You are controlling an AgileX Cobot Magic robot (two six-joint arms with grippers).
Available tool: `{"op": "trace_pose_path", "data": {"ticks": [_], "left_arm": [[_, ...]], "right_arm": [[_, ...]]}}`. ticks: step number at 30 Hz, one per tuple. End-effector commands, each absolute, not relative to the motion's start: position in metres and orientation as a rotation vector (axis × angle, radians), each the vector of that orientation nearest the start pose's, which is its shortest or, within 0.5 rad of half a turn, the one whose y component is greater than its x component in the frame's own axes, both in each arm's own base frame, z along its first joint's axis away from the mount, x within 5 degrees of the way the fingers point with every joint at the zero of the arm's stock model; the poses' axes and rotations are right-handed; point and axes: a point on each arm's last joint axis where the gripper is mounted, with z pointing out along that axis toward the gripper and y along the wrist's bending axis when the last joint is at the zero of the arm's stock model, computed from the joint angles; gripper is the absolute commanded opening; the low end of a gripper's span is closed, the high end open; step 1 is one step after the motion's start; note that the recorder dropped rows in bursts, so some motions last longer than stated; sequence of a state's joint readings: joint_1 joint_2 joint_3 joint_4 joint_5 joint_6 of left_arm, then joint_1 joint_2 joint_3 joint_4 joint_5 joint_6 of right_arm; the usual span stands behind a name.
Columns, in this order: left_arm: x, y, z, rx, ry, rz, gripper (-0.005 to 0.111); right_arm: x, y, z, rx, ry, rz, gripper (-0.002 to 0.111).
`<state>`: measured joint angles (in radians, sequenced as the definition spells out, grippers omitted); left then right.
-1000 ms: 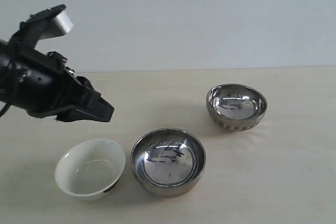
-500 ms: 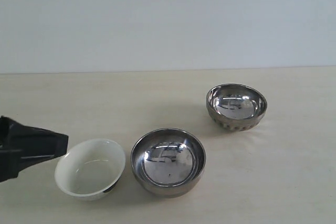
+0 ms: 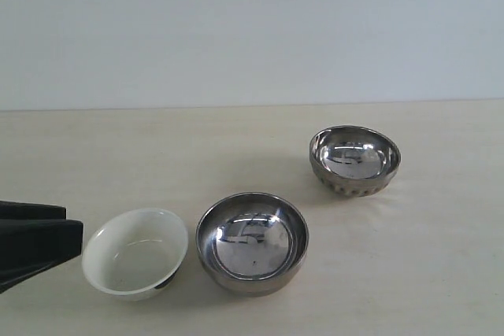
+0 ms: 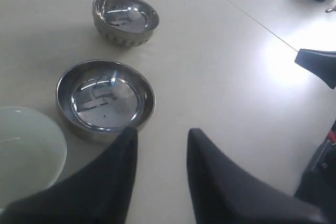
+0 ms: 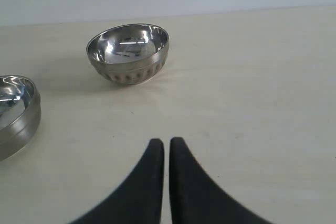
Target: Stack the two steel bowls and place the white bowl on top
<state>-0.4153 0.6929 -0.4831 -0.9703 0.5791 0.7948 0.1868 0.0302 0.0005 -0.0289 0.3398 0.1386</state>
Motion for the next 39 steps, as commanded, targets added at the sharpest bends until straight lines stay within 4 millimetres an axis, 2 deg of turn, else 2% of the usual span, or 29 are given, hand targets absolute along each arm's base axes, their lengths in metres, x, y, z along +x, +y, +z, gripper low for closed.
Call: {"op": "trace_pose_path", "data": {"ticks": [1, 11, 22, 33, 39], "left_arm": [[0.105, -0.089, 0.288, 0.598, 1.963, -0.774, 0.031], [0.104, -0.089, 0.286, 0.574, 1.983, -0.795, 0.031], [0.102, -0.090, 0.284, 0.627, 1.999, -0.790, 0.031], [0.102, -0.090, 0.284, 0.627, 1.999, -0.790, 0.031], [0.102, -0.090, 0.284, 0.627, 1.999, -0.790, 0.031]], "right_arm": [[0.055, 0.009, 0.181, -0.065, 1.852, 0.185, 0.000], [0.055, 0.009, 0.181, -0.065, 1.852, 0.185, 0.000], [0.055, 0.009, 0.181, -0.065, 1.852, 0.185, 0.000], [0.058, 0.010, 0.195, -0.054, 1.704, 0.212, 0.000], [0.058, 0.010, 0.195, -0.054, 1.699, 0.212, 0.000]]}}
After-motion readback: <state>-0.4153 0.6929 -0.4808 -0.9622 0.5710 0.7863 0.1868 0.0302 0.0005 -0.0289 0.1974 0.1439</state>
